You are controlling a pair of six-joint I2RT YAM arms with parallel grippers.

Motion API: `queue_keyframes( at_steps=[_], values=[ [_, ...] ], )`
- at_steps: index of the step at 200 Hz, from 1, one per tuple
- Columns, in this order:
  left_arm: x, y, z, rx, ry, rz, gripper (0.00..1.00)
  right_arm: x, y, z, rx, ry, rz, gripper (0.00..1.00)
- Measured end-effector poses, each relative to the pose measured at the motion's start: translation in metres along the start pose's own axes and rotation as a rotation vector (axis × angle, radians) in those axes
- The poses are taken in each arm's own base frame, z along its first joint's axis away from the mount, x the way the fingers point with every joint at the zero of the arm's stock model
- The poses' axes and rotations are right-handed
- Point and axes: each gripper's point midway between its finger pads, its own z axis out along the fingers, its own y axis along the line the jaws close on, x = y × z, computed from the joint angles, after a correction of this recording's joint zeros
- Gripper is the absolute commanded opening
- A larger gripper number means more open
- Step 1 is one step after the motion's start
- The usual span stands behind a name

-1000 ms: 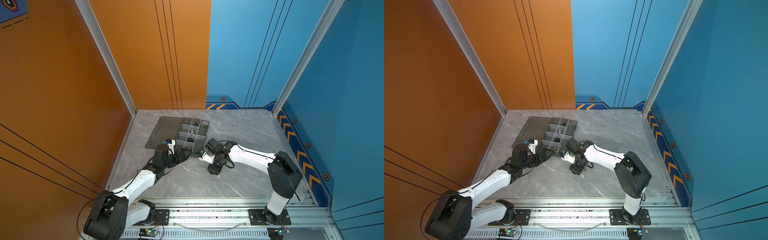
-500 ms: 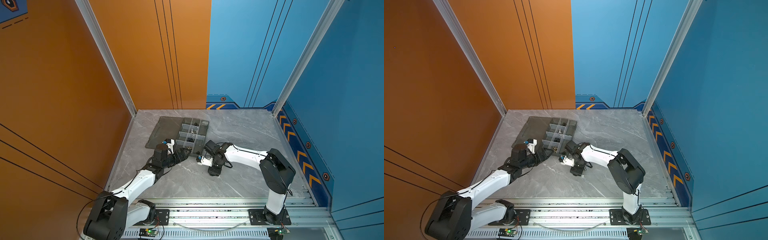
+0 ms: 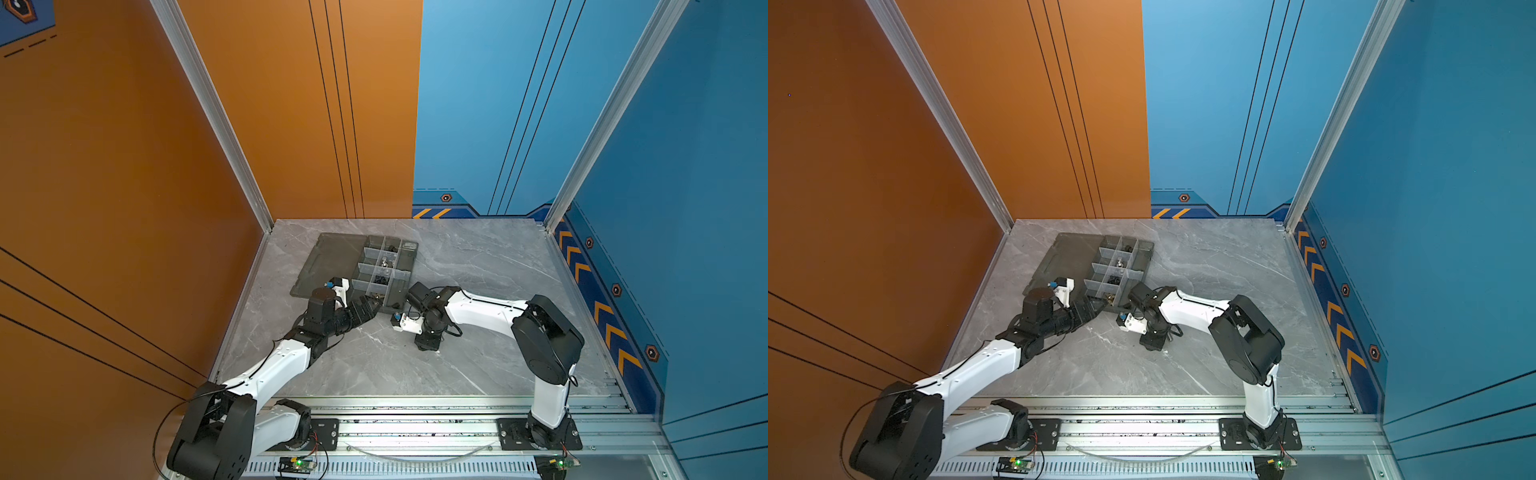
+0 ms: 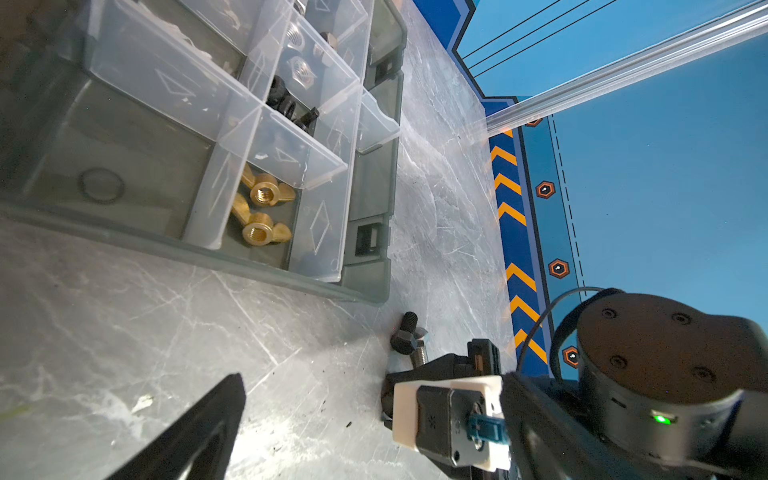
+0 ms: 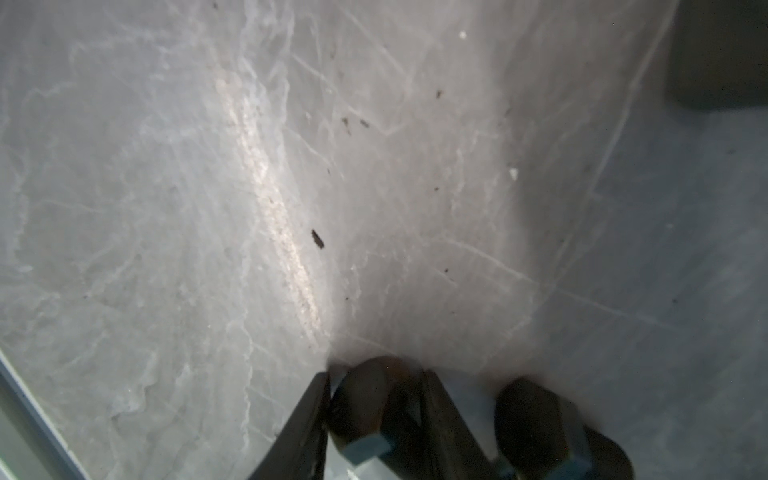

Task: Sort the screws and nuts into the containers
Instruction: 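Lower the right gripper and close on another black hex bolt, then carry the black bolt with the right gripper over the compartment and open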

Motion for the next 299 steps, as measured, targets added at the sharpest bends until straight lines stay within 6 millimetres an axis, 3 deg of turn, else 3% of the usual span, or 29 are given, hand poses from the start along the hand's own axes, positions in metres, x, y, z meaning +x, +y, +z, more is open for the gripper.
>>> queue_keyframes(
  at_steps=[52, 106, 146, 193, 213, 241, 276, 299],
  values=[
    [0.000, 0.000, 0.000, 0.000, 0.000, 0.000, 0.98, -0.001, 0.000, 0.000, -0.005, -0.005, 0.023, 0.07],
    [0.000, 0.000, 0.000, 0.000, 0.000, 0.000, 0.98, -0.006, -0.002, -0.010, -0.061, -0.069, 0.085, 0.01],
    [0.000, 0.000, 0.000, 0.001, -0.001, 0.000, 0.98, -0.030, -0.014, -0.058, -0.100, -0.265, 0.151, 0.00],
    [0.000, 0.000, 0.000, 0.001, -0.002, 0.000, 0.98, -0.080, -0.053, -0.123, -0.079, -0.521, 0.188, 0.00],
    [0.000, -0.001, -0.001, 0.003, -0.003, 0.001, 0.98, -0.102, -0.070, -0.136, -0.064, -0.588, 0.197, 0.00],
    [-0.001, -0.003, -0.003, 0.010, -0.009, 0.006, 0.98, -0.124, -0.090, -0.122, -0.072, -0.614, 0.236, 0.00],
    [-0.002, -0.002, -0.004, 0.009, -0.014, 0.004, 0.98, -0.131, -0.104, -0.083, -0.110, -0.567, 0.299, 0.00],
    [-0.002, -0.002, -0.004, 0.008, -0.013, 0.004, 0.98, -0.132, -0.107, -0.069, -0.124, -0.551, 0.326, 0.00]
  ],
)
